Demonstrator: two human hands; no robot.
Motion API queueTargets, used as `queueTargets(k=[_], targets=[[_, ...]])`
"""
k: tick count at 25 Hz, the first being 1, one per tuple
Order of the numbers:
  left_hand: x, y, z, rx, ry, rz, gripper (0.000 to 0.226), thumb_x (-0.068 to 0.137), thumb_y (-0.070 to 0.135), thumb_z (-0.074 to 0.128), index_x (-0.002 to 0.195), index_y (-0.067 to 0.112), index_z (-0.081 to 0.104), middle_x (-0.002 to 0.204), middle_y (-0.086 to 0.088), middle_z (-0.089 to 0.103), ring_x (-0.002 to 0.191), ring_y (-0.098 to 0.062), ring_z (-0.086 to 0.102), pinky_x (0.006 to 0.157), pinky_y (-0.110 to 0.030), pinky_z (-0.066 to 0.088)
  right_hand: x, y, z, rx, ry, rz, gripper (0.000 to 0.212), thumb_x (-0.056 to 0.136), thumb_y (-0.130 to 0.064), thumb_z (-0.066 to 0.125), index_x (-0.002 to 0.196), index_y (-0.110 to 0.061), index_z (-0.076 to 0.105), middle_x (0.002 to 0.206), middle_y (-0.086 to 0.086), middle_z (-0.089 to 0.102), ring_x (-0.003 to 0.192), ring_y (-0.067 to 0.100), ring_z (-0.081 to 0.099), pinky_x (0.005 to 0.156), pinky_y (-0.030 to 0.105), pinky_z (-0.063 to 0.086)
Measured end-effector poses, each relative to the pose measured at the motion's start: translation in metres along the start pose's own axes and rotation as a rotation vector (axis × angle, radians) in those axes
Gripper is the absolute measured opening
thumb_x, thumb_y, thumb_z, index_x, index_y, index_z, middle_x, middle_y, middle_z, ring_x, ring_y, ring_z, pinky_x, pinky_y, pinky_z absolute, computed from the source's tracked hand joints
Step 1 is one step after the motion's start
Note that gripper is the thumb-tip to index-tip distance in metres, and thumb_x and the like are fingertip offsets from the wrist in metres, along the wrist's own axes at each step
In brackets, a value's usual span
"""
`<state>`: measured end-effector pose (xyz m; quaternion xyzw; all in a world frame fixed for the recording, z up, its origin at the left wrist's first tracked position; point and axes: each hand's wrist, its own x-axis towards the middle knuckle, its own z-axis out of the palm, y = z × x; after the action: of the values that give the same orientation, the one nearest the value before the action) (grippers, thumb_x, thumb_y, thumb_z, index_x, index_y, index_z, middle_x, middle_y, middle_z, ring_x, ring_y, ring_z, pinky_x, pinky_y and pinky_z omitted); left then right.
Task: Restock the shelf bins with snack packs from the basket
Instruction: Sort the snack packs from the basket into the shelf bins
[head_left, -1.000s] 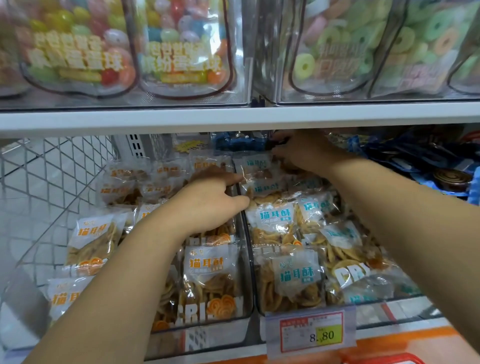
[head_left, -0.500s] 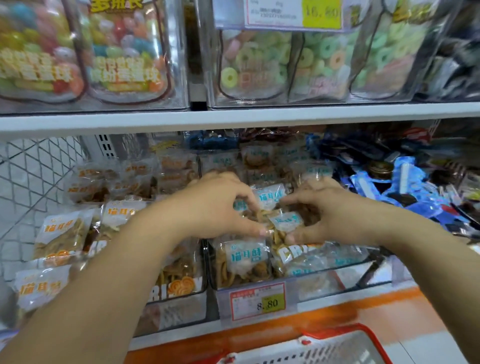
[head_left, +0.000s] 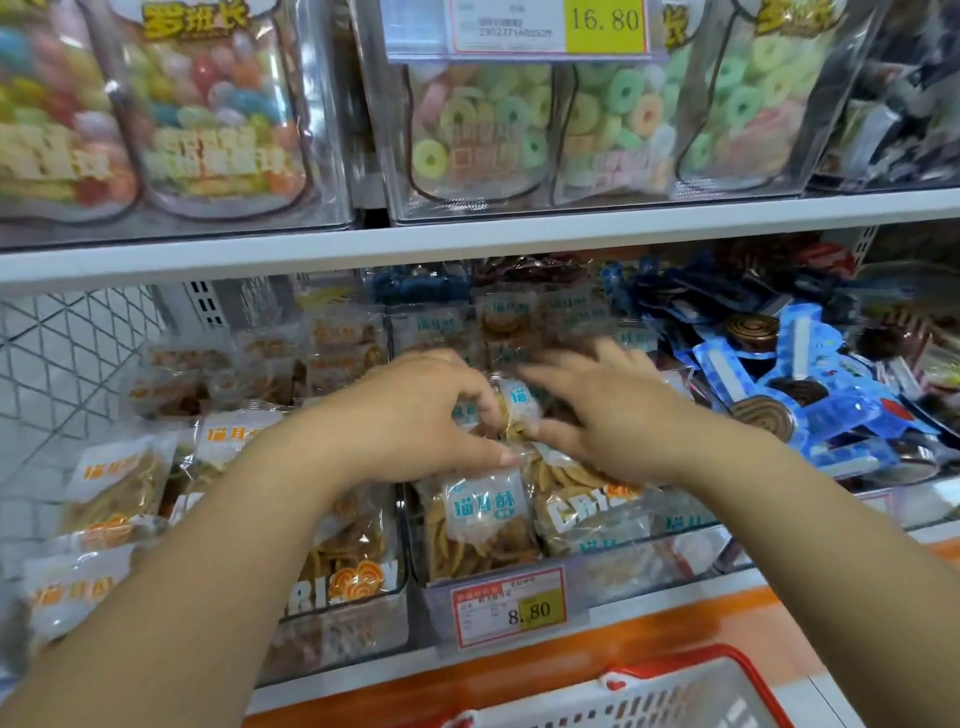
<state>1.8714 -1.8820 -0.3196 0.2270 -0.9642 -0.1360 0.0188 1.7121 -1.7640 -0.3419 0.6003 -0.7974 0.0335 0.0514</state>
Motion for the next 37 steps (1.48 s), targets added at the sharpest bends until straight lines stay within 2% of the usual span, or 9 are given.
queueTargets(k=[5, 11, 13, 16, 19, 25, 28, 32, 37], targets=[[0.002, 0.000, 0.003, 0.002, 0.001, -0.030, 0.046, 0.077, 0.068, 0.059, 0.116, 0.044, 0.052, 0.127, 0.017, 0.046, 0.122, -0.010, 0.041, 0.106, -0.040, 0.036, -0.003, 0.007, 0.008, -0.121, -0.085, -0.011, 0.053, 0.101, -0.052, 0.028, 0.150, -0.032, 0.027, 0.152, -0.011, 0.033, 0.141, 0.018, 0.018, 0.114, 0.040, 0.015], [0.005, -0.002, 0.004, -0.029, -0.079, -0.031, 0.045, 0.086, 0.062, 0.056, 0.126, 0.044, 0.048, 0.138, 0.016, 0.046, 0.123, -0.009, 0.042, 0.104, -0.034, 0.034, 0.036, 0.023, -0.009, 0.005, 0.361, -0.076, 0.030, 0.098, -0.024, 0.047, 0.118, -0.034, 0.067, 0.115, -0.001, 0.069, 0.114, 0.026, 0.055, 0.098, 0.041, 0.042], [0.007, -0.004, 0.002, -0.071, -0.081, -0.028, 0.054, 0.085, 0.062, 0.057, 0.135, 0.045, 0.043, 0.143, 0.016, 0.043, 0.122, -0.008, 0.043, 0.102, -0.030, 0.035, 0.068, 0.028, -0.018, -0.079, 0.292, -0.079, 0.033, 0.098, -0.020, 0.045, 0.118, -0.035, 0.068, 0.116, 0.004, 0.068, 0.112, 0.030, 0.056, 0.096, 0.041, 0.043], [0.013, -0.011, 0.005, -0.068, -0.071, -0.010, 0.070, 0.087, 0.063, 0.053, 0.148, 0.048, 0.023, 0.157, 0.016, 0.026, 0.142, -0.011, 0.029, 0.117, -0.039, 0.027, 0.101, 0.031, -0.014, -0.209, 0.096, 0.038, 0.030, 0.100, -0.027, 0.043, 0.119, -0.030, 0.066, 0.120, 0.005, 0.061, 0.111, 0.027, 0.053, 0.093, 0.038, 0.042], [0.021, -0.015, 0.010, -0.017, -0.085, 0.014, 0.068, 0.089, 0.065, 0.047, 0.149, 0.048, 0.021, 0.160, 0.018, 0.019, 0.147, -0.011, 0.019, 0.120, -0.046, 0.018, 0.112, 0.032, 0.000, -0.280, 0.089, 0.049, 0.021, 0.095, -0.036, 0.054, 0.104, -0.025, 0.070, 0.115, 0.003, 0.057, 0.113, 0.027, 0.047, 0.096, 0.041, 0.042], [0.022, -0.020, 0.010, -0.046, -0.090, 0.034, 0.065, 0.089, 0.064, 0.048, 0.147, 0.050, 0.025, 0.158, 0.022, 0.022, 0.145, -0.006, 0.022, 0.120, -0.042, 0.019, 0.108, 0.033, 0.005, -0.107, 0.150, 0.124, 0.021, 0.096, -0.034, 0.055, 0.099, -0.018, 0.070, 0.118, 0.006, 0.055, 0.111, 0.026, 0.050, 0.092, 0.037, 0.044], [0.021, -0.020, 0.009, -0.103, -0.091, 0.041, 0.067, 0.087, 0.061, 0.053, 0.148, 0.048, 0.026, 0.157, 0.020, 0.024, 0.143, -0.004, 0.025, 0.118, -0.028, 0.021, 0.088, 0.028, -0.017, 0.065, 0.162, 0.140, 0.022, 0.098, -0.028, 0.052, 0.113, -0.022, 0.068, 0.123, 0.005, 0.060, 0.108, 0.023, 0.055, 0.087, 0.031, 0.042], [0.018, -0.008, 0.005, -0.115, -0.095, 0.024, 0.088, 0.067, 0.080, 0.044, 0.147, 0.052, 0.023, 0.158, 0.019, 0.022, 0.143, -0.007, 0.025, 0.116, -0.029, 0.023, 0.020, 0.054, -0.059, 0.091, 0.081, 0.159, 0.022, 0.095, -0.025, 0.058, 0.115, -0.025, 0.069, 0.122, 0.001, 0.065, 0.100, 0.016, 0.056, 0.084, 0.026, 0.041], [0.019, 0.030, 0.021, 0.065, -0.155, 0.060, 0.109, 0.057, 0.090, 0.048, 0.150, 0.051, 0.006, 0.160, 0.024, -0.009, 0.148, -0.010, -0.010, 0.118, -0.044, -0.002, -0.036, 0.066, -0.039, 0.056, -0.215, 0.148, 0.074, 0.075, -0.058, 0.070, 0.139, -0.054, 0.036, 0.142, -0.016, 0.039, 0.110, 0.012, 0.026, 0.099, 0.028, 0.027]])
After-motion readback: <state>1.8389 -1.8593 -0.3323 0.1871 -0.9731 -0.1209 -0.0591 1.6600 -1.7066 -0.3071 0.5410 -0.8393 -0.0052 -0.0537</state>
